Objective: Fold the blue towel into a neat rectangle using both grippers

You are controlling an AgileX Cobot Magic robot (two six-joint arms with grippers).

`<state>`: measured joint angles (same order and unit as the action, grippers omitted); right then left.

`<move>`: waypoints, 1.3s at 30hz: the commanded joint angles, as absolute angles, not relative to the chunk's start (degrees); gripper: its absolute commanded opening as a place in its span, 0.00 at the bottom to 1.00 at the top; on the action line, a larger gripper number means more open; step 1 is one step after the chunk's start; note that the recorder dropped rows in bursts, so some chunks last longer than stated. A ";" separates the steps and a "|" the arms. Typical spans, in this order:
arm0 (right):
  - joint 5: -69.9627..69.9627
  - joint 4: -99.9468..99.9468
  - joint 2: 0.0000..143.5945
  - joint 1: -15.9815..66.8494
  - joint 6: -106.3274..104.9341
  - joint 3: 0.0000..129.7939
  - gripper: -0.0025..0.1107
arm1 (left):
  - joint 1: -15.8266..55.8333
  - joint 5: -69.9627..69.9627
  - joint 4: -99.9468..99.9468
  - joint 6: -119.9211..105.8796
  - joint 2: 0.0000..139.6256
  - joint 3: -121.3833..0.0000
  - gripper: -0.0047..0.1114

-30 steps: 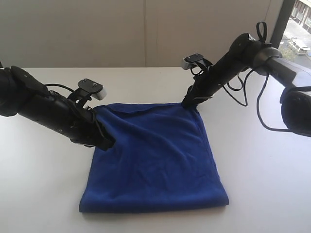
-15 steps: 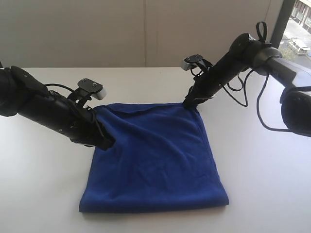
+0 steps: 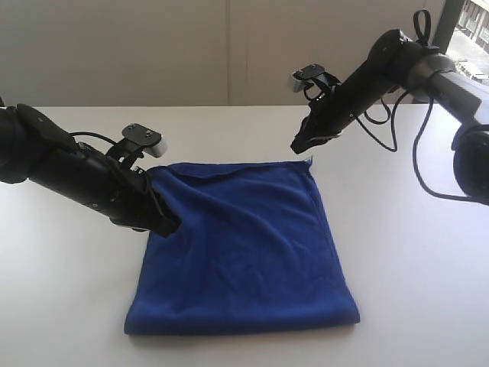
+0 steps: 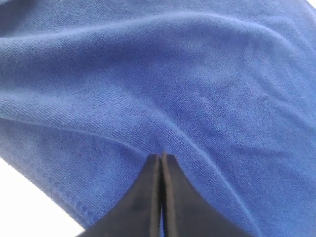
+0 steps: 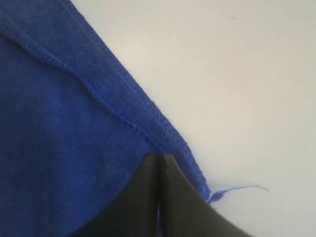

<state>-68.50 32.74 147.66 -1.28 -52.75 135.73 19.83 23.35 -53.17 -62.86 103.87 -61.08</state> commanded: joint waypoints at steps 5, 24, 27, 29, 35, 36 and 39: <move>-69.96 32.62 150.72 -1.77 -51.88 135.90 0.30 | 20.11 24.57 -54.01 -62.95 103.45 -60.66 0.04; -66.29 36.10 153.25 -1.52 -51.88 135.90 0.24 | 20.11 23.98 -54.01 -62.95 103.45 -60.66 0.04; -66.20 35.87 153.37 -1.52 -51.88 135.90 0.11 | 20.11 23.98 -54.01 -62.95 103.45 -60.66 0.04; -66.20 35.87 153.12 -1.52 -51.88 135.90 0.02 | 20.11 23.98 -54.01 -62.95 103.45 -60.66 0.04; -64.95 31.91 150.83 -1.73 -50.79 135.90 0.02 | 20.11 23.98 -54.01 -62.95 103.45 -60.66 0.04; -64.81 31.06 150.39 -1.73 -50.70 135.90 0.02 | 20.11 23.98 -54.01 -62.95 103.45 -60.66 0.04; -64.81 29.96 149.27 -1.82 -50.70 135.90 0.02 | 20.11 23.98 -54.01 -62.95 103.45 -60.66 0.04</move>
<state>-65.27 31.40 151.20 -1.40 -51.14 135.92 19.83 23.11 -53.17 -62.86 103.87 -61.08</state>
